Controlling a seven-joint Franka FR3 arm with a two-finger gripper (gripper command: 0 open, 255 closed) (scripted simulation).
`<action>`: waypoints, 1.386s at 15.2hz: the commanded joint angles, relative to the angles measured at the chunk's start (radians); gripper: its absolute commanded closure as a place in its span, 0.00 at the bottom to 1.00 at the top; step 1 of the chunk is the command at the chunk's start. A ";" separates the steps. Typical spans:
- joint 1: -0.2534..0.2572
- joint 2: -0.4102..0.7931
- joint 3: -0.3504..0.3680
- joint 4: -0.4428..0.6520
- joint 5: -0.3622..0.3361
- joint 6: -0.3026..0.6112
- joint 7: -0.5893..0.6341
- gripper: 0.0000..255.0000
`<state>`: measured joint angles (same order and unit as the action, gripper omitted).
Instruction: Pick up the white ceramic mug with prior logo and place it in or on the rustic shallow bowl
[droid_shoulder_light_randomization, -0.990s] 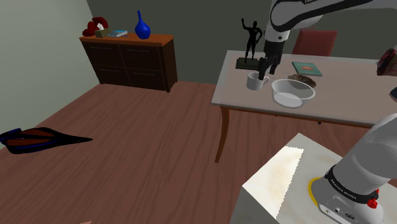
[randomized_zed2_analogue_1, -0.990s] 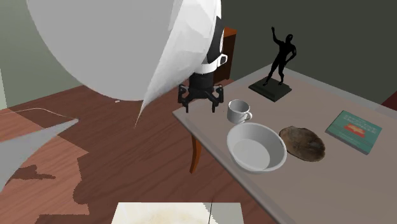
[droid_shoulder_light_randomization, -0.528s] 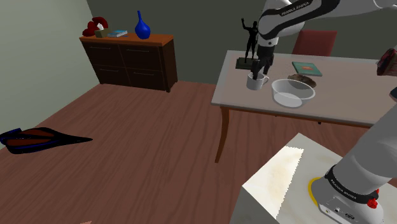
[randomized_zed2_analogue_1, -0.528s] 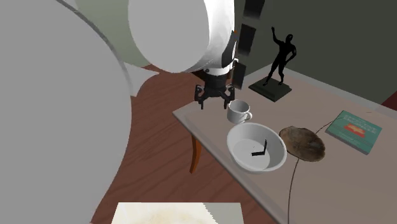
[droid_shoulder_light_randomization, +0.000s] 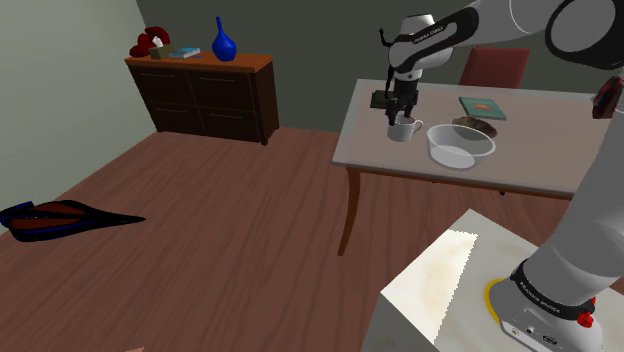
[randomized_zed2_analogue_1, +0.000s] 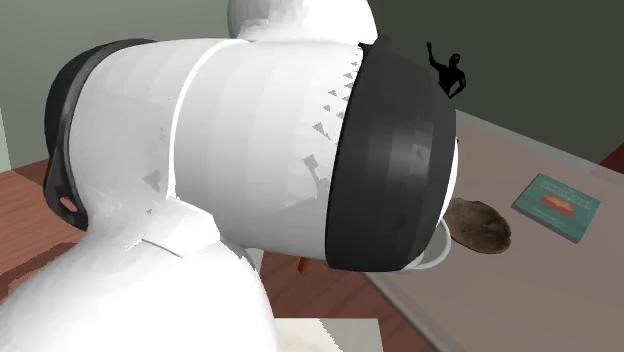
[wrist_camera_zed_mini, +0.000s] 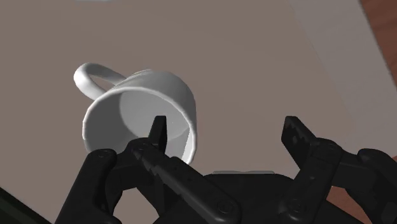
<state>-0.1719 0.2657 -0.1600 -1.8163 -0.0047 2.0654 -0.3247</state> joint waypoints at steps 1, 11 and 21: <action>-0.009 0.073 -0.003 0.077 0.006 0.001 -0.007 0.00; -0.024 0.168 -0.002 0.091 0.018 0.085 -0.019 0.00; -0.024 0.169 -0.002 0.091 0.018 0.084 -0.019 1.00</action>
<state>-0.1963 0.4342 -0.1624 -1.7253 0.0134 2.1498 -0.3434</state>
